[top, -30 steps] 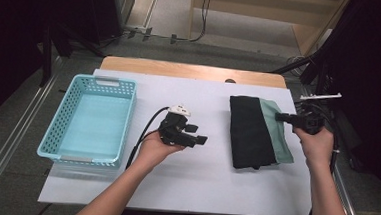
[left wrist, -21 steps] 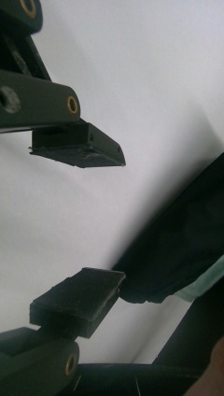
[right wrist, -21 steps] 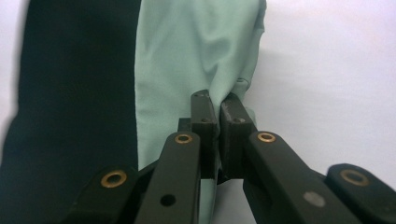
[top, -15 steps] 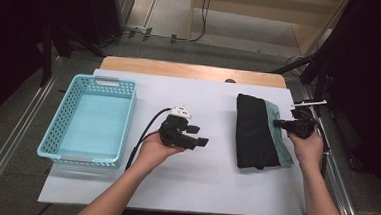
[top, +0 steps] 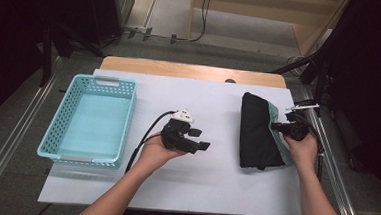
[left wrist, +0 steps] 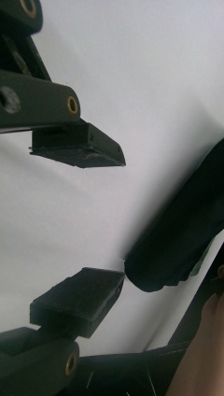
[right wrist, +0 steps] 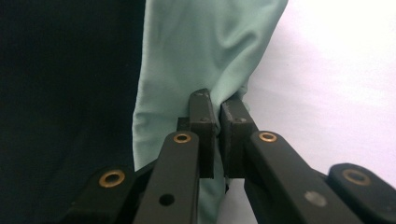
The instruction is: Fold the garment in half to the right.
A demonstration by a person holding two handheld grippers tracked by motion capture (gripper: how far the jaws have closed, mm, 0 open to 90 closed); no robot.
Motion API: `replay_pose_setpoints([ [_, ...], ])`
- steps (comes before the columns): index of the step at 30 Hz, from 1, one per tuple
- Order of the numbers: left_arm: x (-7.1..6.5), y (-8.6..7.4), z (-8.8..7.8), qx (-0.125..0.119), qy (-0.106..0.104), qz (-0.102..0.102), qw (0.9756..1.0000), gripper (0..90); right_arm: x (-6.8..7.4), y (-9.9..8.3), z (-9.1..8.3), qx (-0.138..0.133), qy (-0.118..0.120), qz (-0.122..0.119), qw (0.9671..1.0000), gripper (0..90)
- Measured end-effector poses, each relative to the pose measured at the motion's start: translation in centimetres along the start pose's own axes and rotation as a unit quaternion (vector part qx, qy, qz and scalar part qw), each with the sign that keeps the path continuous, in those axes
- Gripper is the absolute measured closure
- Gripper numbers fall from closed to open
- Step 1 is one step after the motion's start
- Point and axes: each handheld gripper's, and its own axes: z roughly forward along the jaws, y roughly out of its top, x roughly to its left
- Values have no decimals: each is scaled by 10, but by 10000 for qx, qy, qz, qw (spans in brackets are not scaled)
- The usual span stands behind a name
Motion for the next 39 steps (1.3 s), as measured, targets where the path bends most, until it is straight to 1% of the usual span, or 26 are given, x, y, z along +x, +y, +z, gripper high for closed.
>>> replay_pose_setpoints([
  [2,-1,0,0,8,4,13,10000,389,0,-1,2,-43,27,-12,10000,833],
  [4,-1,0,0,13,1,14,10000,389,2,-2,3,-32,49,10,10000,837],
  [7,0,0,-1,-4,18,1,10000,389,5,-1,4,43,183,171,9997,839],
  [8,0,0,-1,-4,18,1,10000,389,7,-1,4,68,181,181,9997,839],
  [9,1,0,-1,-12,42,8,10000,389,9,0,4,77,121,128,9998,839],
  [11,1,0,-1,-20,57,-17,10000,389,11,0,4,83,71,162,9998,838],
  [16,2,0,-1,-37,62,-19,10000,389,13,0,4,73,145,265,9995,837],
  [17,2,0,-1,-41,52,-31,10000,390,13,0,4,88,156,331,9993,836],
  [20,2,0,-1,-19,73,-19,10000,390,12,0,3,69,201,392,9990,821],
  [21,2,0,-1,-22,78,-27,10000,390,11,-1,3,56,223,389,9990,799],
  [22,2,0,-1,-22,78,-27,10000,389,11,-1,3,56,223,389,9990,799],
  [23,2,0,-1,-10,84,-29,10000,390,7,-4,4,-67,154,395,9991,648],
  [24,2,0,-1,-1,88,-24,10000,390,4,-5,4,-90,157,428,9989,635],
  [26,3,0,-1,6,87,-16,10000,389,-2,-6,3,-69,344,566,9978,627],
  [27,3,0,-2,6,85,-13,10000,389,-2,-6,3,-70,370,563,9977,623],
  [28,3,0,-2,-2,90,-21,10000,390,-1,-6,3,-73,328,551,9979,610],
  [30,3,0,-3,-21,105,-26,9999,389,1,-5,1,-92,150,388,9991,564],
  [32,4,0,-4,-28,106,-24,9999,389,3,-2,-3,-125,58,290,9995,519],
  [34,5,0,-4,-47,114,-32,9999,390,3,-1,-7,-169,79,249,9995,472],
  [36,6,0,-4,-32,126,-56,9999,390,2,0,-10,-205,129,266,9994,454],
  [39,6,0,-3,-20,126,-55,9999,390,3,1,-14,-246,134,222,9994,439],
])
